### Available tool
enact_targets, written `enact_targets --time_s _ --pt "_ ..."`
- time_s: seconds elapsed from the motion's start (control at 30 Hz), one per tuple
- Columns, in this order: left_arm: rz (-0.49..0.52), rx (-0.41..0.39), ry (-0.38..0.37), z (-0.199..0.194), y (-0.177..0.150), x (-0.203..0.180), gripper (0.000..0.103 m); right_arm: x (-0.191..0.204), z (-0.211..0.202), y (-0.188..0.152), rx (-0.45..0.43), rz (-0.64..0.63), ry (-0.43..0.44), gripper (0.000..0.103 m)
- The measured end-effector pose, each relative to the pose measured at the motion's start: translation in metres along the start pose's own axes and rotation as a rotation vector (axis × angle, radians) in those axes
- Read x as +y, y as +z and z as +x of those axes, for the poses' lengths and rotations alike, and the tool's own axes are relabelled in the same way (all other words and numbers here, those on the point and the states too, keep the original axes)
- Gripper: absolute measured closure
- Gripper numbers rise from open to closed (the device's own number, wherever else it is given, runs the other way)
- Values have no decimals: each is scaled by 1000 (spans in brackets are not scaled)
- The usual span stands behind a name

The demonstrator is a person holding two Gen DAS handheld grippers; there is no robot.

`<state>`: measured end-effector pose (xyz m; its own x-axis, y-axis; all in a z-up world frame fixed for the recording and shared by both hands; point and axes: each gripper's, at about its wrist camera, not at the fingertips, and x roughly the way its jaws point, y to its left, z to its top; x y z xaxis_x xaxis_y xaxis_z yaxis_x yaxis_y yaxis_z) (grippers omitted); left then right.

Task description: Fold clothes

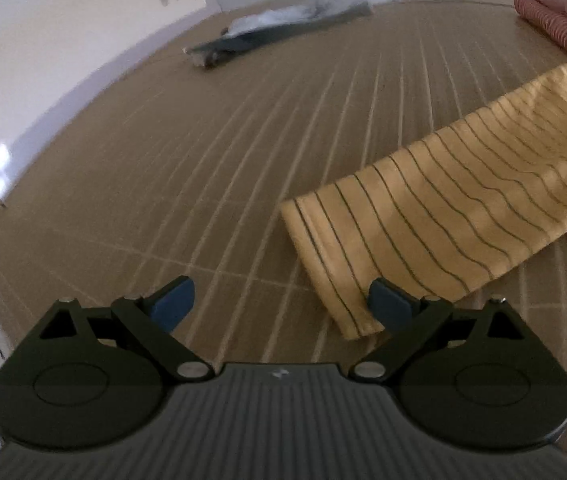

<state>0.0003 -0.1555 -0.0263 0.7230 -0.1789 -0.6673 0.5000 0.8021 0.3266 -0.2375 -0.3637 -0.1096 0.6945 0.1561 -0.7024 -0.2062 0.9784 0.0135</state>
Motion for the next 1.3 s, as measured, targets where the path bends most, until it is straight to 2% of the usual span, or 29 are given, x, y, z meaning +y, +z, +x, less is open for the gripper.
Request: enact_targets --time_s 0.17,0.4,0.5,0.57,0.67,0.7,0.73,0.8,1.17,1.3 --pt "-44 -43 2 -14 2 10 6 1 -7 -7 -15 -34 13 33" --pt "-105 -103 5 -34 5 24 6 29 -35 -18 -119 -171 -67 33" --pt "-170 -172 -251 -58 7 19 6 50 -32 -20 -133 -279 -91 34" --pt "-195 -202 -416 -70 9 11 6 62 -25 -19 -131 -353 -107 39" --pt "-197 -228 -559 -69 14 -13 6 71 -9 -18 -88 -404 -106 57" --pt "-186 -220 -567 -66 16 -23 6 70 -7 -17 -83 -384 -91 74" --pt "-165 -210 -559 -63 19 -34 6 67 -7 -15 -80 -342 -61 84" --pt "-140 -193 -527 -55 23 -48 6 64 -8 -13 -81 -290 -42 86" --pt "-141 -112 -274 3 29 -61 5 56 -23 -18 9 -332 89 87" --pt "-141 -82 -182 24 31 -66 5 51 -24 -23 -27 -274 109 82"
